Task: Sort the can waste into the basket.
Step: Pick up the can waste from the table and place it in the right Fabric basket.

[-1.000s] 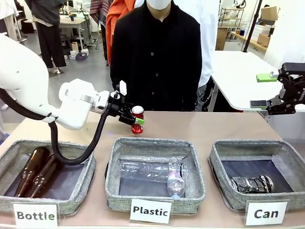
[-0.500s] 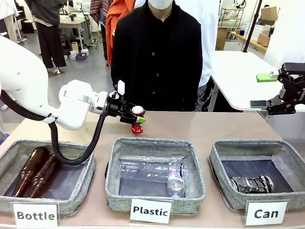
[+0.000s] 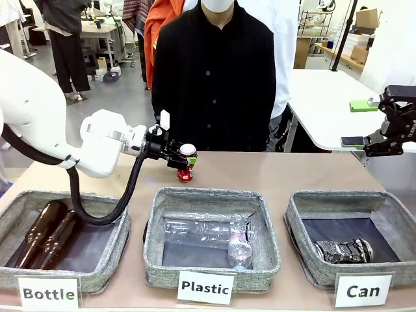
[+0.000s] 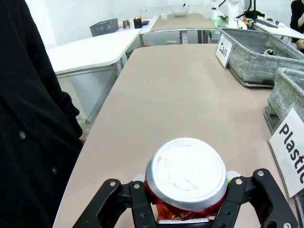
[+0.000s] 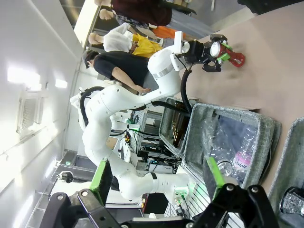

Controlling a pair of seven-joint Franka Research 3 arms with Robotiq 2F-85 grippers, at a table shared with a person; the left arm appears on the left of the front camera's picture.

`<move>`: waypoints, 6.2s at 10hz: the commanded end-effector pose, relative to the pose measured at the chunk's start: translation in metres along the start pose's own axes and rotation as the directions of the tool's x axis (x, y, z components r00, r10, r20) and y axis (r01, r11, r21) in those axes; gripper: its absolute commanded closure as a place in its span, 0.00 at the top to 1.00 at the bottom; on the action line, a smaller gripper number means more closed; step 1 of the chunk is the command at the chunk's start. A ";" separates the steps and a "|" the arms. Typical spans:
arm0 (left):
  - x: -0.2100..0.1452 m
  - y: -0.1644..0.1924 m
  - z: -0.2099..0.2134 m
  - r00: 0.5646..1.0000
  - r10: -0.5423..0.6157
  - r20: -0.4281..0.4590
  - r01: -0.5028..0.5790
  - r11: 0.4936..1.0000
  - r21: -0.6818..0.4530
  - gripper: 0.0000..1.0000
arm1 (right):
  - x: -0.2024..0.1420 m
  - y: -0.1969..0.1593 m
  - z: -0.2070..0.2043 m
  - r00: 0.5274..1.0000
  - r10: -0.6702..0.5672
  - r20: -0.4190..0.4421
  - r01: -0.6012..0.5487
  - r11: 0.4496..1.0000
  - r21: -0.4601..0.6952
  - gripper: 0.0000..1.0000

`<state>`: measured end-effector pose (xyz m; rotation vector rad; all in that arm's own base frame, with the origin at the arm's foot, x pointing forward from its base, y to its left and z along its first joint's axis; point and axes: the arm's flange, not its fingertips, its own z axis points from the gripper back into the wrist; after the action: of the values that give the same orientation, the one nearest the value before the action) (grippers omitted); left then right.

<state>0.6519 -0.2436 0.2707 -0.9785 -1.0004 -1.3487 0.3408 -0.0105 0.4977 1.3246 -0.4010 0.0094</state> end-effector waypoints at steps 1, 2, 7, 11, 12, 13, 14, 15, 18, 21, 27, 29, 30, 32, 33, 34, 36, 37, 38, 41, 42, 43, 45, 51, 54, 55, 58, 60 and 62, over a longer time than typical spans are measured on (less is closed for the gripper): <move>0.012 0.003 0.018 0.997 -0.081 0.002 0.081 0.994 0.071 0.00 | -0.001 0.000 0.003 1.000 -0.010 -0.010 0.010 1.000 0.001 1.00; 0.036 -0.002 0.045 0.996 -0.081 0.026 0.080 0.995 0.051 0.00 | -0.001 0.000 0.003 1.000 -0.010 -0.010 0.010 1.000 0.001 1.00; 0.157 -0.124 0.207 0.988 -0.069 -0.136 0.059 0.996 -0.073 0.00 | -0.001 0.000 0.003 1.000 -0.010 -0.010 0.010 1.000 0.001 1.00; 0.154 -0.222 0.235 0.975 -0.066 -0.210 0.052 0.996 -0.076 0.00 | -0.001 0.000 0.003 1.000 -0.010 -0.010 0.010 1.000 0.001 1.00; 0.170 -0.198 0.237 0.982 -0.086 -0.166 0.064 0.989 -0.132 0.00 | -0.001 0.000 0.003 1.000 -0.010 -0.010 0.010 1.000 0.001 1.00; 0.170 -0.198 0.237 0.982 -0.086 -0.166 0.064 0.989 -0.132 0.00 | -0.001 0.000 0.003 1.000 -0.010 -0.010 0.010 1.000 0.001 1.00; 0.170 -0.198 0.237 0.982 -0.086 -0.166 0.064 0.989 -0.132 0.00 | -0.001 0.000 0.003 1.000 -0.010 -0.010 0.010 1.000 0.001 1.00; 0.170 -0.198 0.237 0.982 -0.086 -0.166 0.064 0.989 -0.132 0.00 | -0.001 0.000 0.003 1.000 -0.010 -0.010 0.010 1.000 0.001 1.00; 0.154 -0.200 0.173 0.989 -0.060 0.135 0.071 0.995 -0.072 0.15 | -0.026 0.017 0.046 0.998 -0.031 -0.059 0.017 0.973 -0.229 1.00; 0.239 -0.212 0.027 0.999 0.048 0.017 -0.048 0.998 -0.037 0.15 | -0.057 0.025 0.129 0.998 -0.057 -0.023 0.043 0.907 -0.418 1.00; 0.313 -0.183 -0.227 0.982 0.079 -0.172 -0.124 0.956 -0.267 0.15 | -0.114 0.005 0.229 0.990 -0.084 0.114 0.127 0.883 -0.452 1.00; 0.314 -0.196 -0.298 0.957 0.066 -0.283 -0.166 0.923 -0.346 0.15 | -0.122 -0.007 0.253 0.965 -0.088 0.245 0.183 0.900 -0.396 1.00; 0.313 -0.208 -0.328 0.945 0.041 -0.325 -0.166 0.916 -0.366 0.15 | -0.112 0.000 0.230 0.987 -0.084 0.136 0.136 0.886 -0.443 1.00; 0.295 -0.230 -0.371 0.903 0.007 -0.429 -0.212 0.877 -0.431 0.15 | -0.112 0.000 0.230 0.987 -0.084 0.136 0.136 0.886 -0.443 1.00; 0.286 -0.233 -0.379 0.858 -0.089 -0.506 -0.209 0.838 -0.503 0.15 | -0.112 0.000 0.230 0.987 -0.084 0.136 0.136 0.886 -0.443 1.00; 0.279 -0.251 -0.352 0.926 0.022 -0.378 -0.184 0.899 -0.397 0.15 | -0.112 0.000 0.230 0.987 -0.084 0.136 0.136 0.886 -0.443 1.00; 0.279 -0.251 -0.352 0.926 0.022 -0.378 -0.184 0.899 -0.397 0.15 | -0.112 0.000 0.230 0.987 -0.084 0.136 0.136 0.886 -0.443 1.00; 0.269 -0.254 -0.365 0.904 -0.004 -0.428 -0.199 0.881 -0.429 0.15 | -0.112 0.000 0.230 0.987 -0.084 0.136 0.136 0.886 -0.443 1.00; 0.267 -0.252 -0.363 0.908 -0.039 -0.417 -0.161 0.887 -0.433 0.15 | -0.112 0.000 0.230 0.987 -0.084 0.136 0.136 0.886 -0.443 1.00; 0.265 -0.247 -0.361 0.897 -0.094 -0.433 -0.076 0.931 -0.358 1.00 | -0.112 0.000 0.230 0.987 -0.084 0.136 0.136 0.886 -0.443 1.00; 0.266 -0.246 -0.360 0.897 -0.094 -0.432 -0.072 0.933 -0.352 1.00 | -0.112 0.000 0.230 0.987 -0.084 0.136 0.136 0.886 -0.443 1.00; 0.267 -0.246 -0.358 0.898 -0.096 -0.429 -0.065 0.937 -0.344 1.00 | -0.112 0.000 0.230 0.987 -0.084 0.136 0.136 0.886 -0.443 1.00; 0.272 -0.242 -0.355 0.905 -0.081 -0.417 -0.072 0.939 -0.337 1.00 | -0.112 0.000 0.230 0.987 -0.084 0.136 0.136 0.886 -0.443 1.00; 0.290 -0.217 -0.200 0.852 0.200 -0.483 -0.300 0.944 -0.138 1.00 | -0.081 -0.001 0.196 0.992 -0.120 0.024 0.116 0.859 -0.499 1.00; 0.283 -0.230 -0.069 0.727 0.390 -0.566 -0.492 0.870 -0.033 1.00 | -0.034 0.001 0.131 0.991 -0.126 -0.036 0.090 0.853 -0.514 1.00; 0.277 -0.234 -0.026 0.721 0.464 -0.516 -0.529 0.848 0.023 1.00 | -0.021 0.002 0.101 0.989 -0.121 -0.087 0.059 0.853 -0.518 1.00; 0.222 -0.230 0.119 0.634 0.737 -0.233 -0.714 0.674 0.189 1.00 | 0.015 -0.005 -0.013 0.978 -0.072 -0.194 -0.011 0.919 -0.393 1.00; 0.166 -0.238 0.198 0.492 0.859 -0.137 -0.832 0.511 0.214 1.00 | 0.034 -0.014 -0.053 0.989 -0.056 -0.139 0.032 0.985 -0.169 1.00; 0.114 -0.271 0.273 0.428 0.896 0.119 -0.900 0.411 0.145 1.00 | 0.046 -0.020 -0.055 0.991 -0.119 -0.053 0.122 0.991 0.051 1.00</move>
<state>0.3963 -0.0303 0.4553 -1.0399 -0.3152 -0.3598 0.3961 0.0368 0.4845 1.2637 -0.2486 -0.0467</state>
